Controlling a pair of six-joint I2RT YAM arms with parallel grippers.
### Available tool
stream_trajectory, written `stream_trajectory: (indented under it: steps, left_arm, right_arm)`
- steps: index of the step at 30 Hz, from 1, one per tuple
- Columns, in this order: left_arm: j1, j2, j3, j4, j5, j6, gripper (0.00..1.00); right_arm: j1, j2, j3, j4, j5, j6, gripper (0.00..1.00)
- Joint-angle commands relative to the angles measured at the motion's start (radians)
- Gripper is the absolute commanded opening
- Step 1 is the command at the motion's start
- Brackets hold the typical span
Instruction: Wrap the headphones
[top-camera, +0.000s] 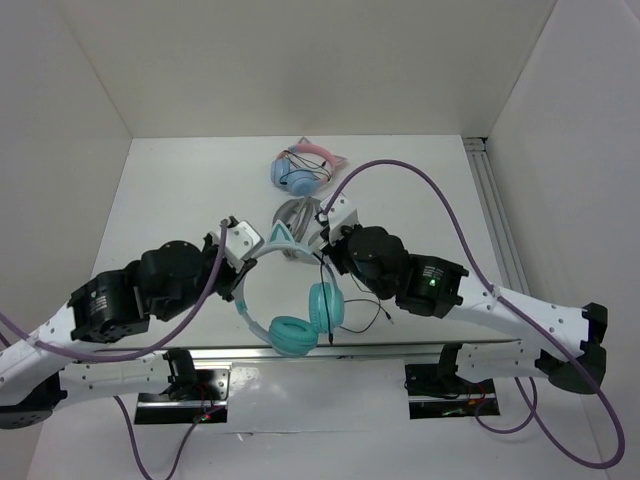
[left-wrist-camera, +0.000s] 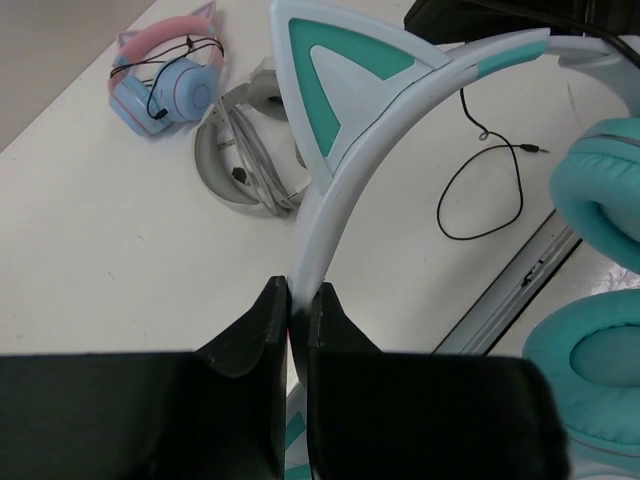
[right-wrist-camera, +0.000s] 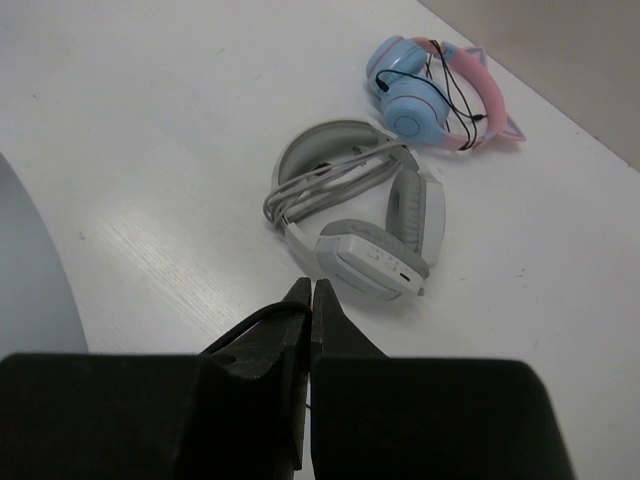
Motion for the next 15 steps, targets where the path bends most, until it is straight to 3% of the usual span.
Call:
stream_trajectory:
  steps: [1, 5, 10, 15]
  left_arm:
    - [-0.020, -0.016, 0.066, 0.085, 0.156, -0.035, 0.00]
    - [-0.020, 0.002, 0.080, 0.052, 0.144, -0.058, 0.00]
    - [-0.020, -0.039, 0.060, 0.136, 0.196, -0.099, 0.00]
    - [-0.020, -0.079, 0.039, 0.252, 0.176, -0.242, 0.00]
  right_arm:
    - [-0.049, -0.019, -0.020, 0.098, 0.025, 0.021, 0.00]
    - [-0.049, -0.019, -0.021, 0.118, -0.020, 0.021, 0.00]
    - [-0.049, -0.008, -0.046, 0.182, -0.115, 0.031, 0.00]
    - [-0.060, -0.096, -0.168, 0.363, -0.526, -0.045, 0.00]
